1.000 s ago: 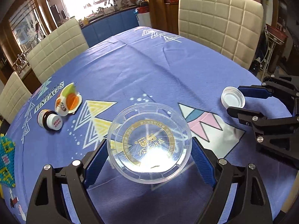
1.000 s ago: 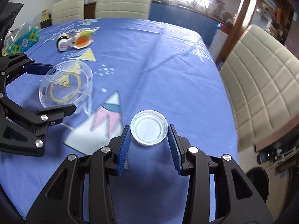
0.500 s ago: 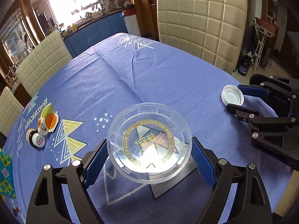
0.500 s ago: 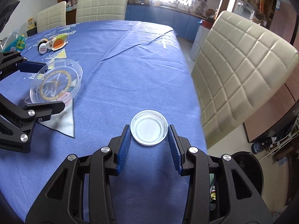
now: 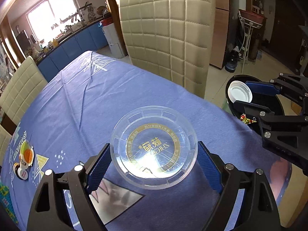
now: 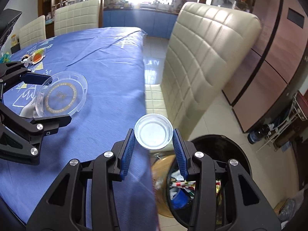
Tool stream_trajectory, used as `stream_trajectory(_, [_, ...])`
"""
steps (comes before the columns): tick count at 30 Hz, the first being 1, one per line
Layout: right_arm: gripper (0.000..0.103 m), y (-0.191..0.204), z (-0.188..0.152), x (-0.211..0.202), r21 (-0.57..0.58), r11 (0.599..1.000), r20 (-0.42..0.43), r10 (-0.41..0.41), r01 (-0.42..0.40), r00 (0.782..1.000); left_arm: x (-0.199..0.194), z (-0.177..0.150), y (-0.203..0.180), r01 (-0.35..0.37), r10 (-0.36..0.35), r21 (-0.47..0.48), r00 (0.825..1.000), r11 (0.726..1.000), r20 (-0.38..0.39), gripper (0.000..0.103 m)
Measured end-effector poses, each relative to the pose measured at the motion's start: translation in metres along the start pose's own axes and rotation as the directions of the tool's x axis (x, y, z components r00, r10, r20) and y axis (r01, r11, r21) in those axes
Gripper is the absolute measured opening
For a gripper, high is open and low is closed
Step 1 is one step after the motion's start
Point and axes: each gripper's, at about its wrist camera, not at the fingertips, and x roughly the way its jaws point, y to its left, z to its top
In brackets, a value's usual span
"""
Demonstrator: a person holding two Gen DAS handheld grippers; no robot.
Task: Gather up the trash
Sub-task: 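Carry the clear dish and the white cap over the black bin with both tools, then open the right tool over the bin to drop the white cap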
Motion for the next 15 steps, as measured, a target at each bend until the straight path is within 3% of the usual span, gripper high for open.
stream_trajectory(15, [0.042,-0.064,-0.034,-0.004,0.091,0.994,-0.032,-0.050,0.053,0.998,0.013,0.033,-0.074,0.059,-0.060,0.101,0.998,0.993,0.003,0.084])
